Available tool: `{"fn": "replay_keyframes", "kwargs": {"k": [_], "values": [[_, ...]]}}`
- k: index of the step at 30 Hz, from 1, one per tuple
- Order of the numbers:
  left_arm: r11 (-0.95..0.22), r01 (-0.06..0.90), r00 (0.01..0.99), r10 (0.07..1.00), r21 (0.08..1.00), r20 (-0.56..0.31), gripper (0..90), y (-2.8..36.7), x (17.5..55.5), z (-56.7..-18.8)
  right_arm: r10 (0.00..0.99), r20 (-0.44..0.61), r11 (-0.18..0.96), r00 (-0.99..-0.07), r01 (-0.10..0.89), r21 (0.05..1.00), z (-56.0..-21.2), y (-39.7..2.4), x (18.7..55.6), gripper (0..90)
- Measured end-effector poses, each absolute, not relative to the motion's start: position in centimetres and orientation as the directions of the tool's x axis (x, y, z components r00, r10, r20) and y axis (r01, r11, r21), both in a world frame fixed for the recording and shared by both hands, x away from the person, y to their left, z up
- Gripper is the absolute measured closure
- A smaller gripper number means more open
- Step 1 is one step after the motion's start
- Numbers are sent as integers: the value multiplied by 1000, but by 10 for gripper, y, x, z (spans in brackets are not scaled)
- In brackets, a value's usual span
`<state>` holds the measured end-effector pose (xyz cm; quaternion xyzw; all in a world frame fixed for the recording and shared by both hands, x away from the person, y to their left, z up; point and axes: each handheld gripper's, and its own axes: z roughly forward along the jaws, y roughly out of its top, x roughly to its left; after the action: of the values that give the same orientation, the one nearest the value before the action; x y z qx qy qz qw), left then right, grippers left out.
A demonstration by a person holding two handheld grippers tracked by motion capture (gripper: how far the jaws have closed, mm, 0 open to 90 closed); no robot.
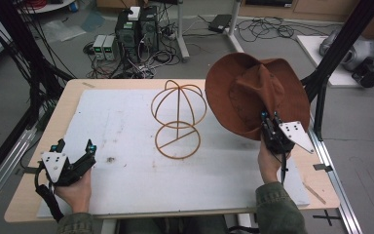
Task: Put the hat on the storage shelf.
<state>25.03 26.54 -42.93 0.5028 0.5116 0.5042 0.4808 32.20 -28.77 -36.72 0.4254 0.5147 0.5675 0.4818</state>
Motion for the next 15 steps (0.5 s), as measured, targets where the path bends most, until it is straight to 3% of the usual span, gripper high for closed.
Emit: {"fn": "replay_keyframes", "kwargs": {"k": [1, 4, 15], "values": [[-7, 27, -35, 999, 1000, 8, 173, 266, 250, -429, 986, -27, 0, -166, -160, 987, -364, -286, 318, 883], [-6, 27, -38, 999, 1000, 7, 173, 268, 249, -429, 985, -19, -15, -171, -192, 981, -359, -284, 314, 882], [2, 27, -39, 999, 1000, -1, 173, 269, 249, -429, 981, -21, -18, -193, -194, 981, -349, -282, 318, 882]]}}
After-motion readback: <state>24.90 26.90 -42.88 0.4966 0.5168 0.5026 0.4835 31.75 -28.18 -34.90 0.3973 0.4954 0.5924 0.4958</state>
